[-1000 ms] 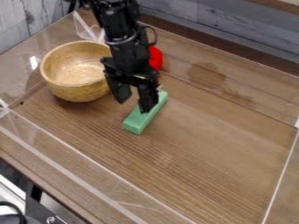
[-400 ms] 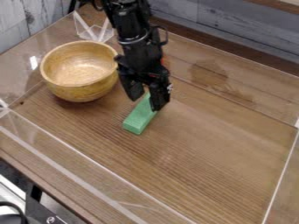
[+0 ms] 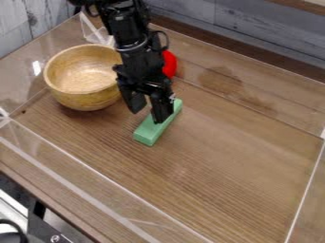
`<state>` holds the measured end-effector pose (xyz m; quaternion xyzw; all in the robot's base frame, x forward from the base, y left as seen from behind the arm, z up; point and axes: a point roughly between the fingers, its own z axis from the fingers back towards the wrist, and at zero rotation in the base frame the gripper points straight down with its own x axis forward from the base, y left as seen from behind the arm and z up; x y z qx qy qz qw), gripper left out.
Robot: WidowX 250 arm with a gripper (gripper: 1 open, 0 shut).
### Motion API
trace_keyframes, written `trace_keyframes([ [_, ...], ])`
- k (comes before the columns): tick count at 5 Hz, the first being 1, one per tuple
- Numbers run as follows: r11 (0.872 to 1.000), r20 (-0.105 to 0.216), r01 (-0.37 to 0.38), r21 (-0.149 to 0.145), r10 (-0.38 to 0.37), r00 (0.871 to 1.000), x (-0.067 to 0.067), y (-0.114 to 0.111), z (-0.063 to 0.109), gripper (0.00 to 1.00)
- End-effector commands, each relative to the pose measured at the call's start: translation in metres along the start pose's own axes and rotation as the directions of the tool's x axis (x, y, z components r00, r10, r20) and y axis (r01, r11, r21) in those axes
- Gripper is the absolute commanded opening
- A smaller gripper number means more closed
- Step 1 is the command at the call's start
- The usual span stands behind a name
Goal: Put the green block in the brown bowl
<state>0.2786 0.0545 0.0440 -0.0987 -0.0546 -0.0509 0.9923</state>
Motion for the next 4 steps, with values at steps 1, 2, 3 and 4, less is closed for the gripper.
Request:
trace_keyframes([
  [1, 0.999, 0.030, 0.042, 0.023, -0.043, 0.999, 0.007, -0.004, 0.009, 1.00],
  [2, 1.000, 0.017, 0.004, 0.028, -0.004, 1.000, 0.003, 0.000, -0.001, 1.00],
  [3, 0.999, 0.010, -0.038, 0.035, 0.038, 0.999, 0.000, 0.004, -0.007, 0.00],
  [4, 0.996, 0.020, -0.083, 0.035, 0.083, 0.996, -0.002, 0.008, 0.002, 0.00],
])
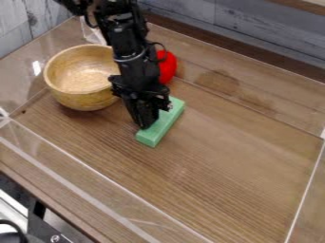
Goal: Put the green block in the brown bowl
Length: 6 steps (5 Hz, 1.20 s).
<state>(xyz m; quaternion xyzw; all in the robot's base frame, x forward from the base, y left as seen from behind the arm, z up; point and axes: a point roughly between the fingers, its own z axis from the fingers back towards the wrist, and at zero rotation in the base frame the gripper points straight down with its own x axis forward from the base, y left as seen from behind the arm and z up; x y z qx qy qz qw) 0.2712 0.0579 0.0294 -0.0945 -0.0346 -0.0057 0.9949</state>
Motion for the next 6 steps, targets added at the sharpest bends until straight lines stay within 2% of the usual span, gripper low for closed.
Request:
trace_keyframes([
  [1, 1.000, 0.061, 0.003, 0.014, -0.004, 0.998, 0.004, 0.002, 0.029, 0.00],
  [3, 1.000, 0.100, -0.022, 0.007, 0.021, 0.995, 0.007, 0.014, 0.073, 0.00],
  [4, 1.000, 0.083, -0.005, 0.024, 0.003, 0.997, 0.006, 0.007, 0.062, 1.00],
  [6, 0.999, 0.063, -0.031, 0.044, 0.028, 0.998, 0.006, -0.023, 0.031, 1.00],
])
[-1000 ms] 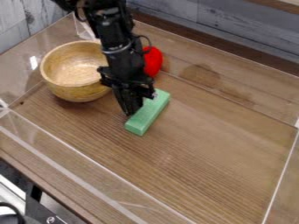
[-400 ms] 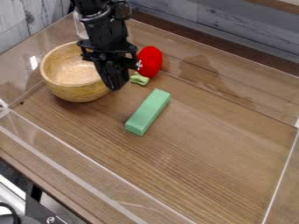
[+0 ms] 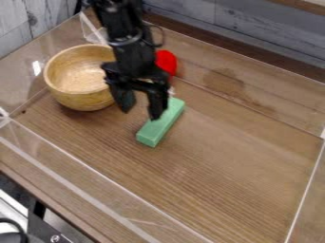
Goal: Put the green block in the brown bowl
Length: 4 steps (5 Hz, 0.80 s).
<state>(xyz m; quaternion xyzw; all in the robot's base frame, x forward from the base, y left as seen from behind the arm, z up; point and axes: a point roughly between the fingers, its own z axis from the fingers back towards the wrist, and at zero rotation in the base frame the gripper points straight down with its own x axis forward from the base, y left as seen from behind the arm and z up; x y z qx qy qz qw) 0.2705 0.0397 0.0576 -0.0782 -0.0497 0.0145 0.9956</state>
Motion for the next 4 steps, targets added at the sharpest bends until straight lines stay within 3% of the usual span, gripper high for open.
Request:
trace_keyframes([
  [1, 1.000, 0.015, 0.015, 0.018, -0.016, 1.000, 0.010, -0.004, 0.002, 1.00],
  [2, 1.000, 0.001, 0.014, 0.023, -0.014, 1.000, 0.014, -0.002, 0.000, 1.00],
  [3, 0.997, -0.026, 0.072, 0.021, -0.071, 0.997, 0.007, -0.002, -0.017, 1.00],
  [4, 0.992, -0.040, 0.128, 0.017, -0.127, 0.991, 0.001, -0.001, -0.028, 0.00],
])
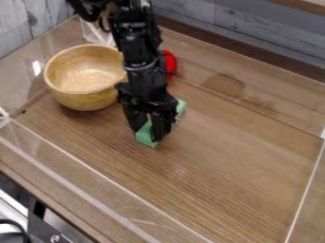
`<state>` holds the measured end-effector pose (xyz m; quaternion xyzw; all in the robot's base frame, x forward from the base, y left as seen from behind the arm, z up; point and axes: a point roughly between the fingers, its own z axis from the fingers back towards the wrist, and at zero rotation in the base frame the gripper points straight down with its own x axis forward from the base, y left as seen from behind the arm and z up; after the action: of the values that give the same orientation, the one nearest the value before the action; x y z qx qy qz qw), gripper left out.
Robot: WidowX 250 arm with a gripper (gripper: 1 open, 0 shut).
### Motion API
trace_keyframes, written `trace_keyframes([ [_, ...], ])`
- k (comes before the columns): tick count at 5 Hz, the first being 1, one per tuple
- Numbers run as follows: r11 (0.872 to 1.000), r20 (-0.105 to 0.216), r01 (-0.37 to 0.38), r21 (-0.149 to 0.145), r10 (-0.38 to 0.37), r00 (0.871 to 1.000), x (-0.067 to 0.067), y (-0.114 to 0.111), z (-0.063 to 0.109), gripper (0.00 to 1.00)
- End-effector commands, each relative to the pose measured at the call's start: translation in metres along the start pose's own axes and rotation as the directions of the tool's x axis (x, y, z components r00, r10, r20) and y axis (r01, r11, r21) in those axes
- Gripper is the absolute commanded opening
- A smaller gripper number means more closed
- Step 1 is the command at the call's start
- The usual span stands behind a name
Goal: Put the green block in the brown bowl
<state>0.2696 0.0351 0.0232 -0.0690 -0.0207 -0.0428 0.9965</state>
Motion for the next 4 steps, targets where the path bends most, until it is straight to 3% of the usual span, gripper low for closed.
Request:
trace_keyframes([
  [1, 0.997, 0.028, 0.072, 0.001, -0.072, 0.997, 0.009, 0.001, 0.034, 0.00],
  [2, 0.994, 0.052, 0.109, -0.008, -0.109, 0.993, 0.013, 0.005, 0.074, 0.00],
  [3, 1.000, 0.086, 0.015, 0.007, -0.015, 0.996, 0.010, 0.040, 0.102, 0.00],
  [4, 0.996, 0.099, -0.086, 0.023, 0.083, 0.992, 0.005, 0.085, 0.112, 0.00],
])
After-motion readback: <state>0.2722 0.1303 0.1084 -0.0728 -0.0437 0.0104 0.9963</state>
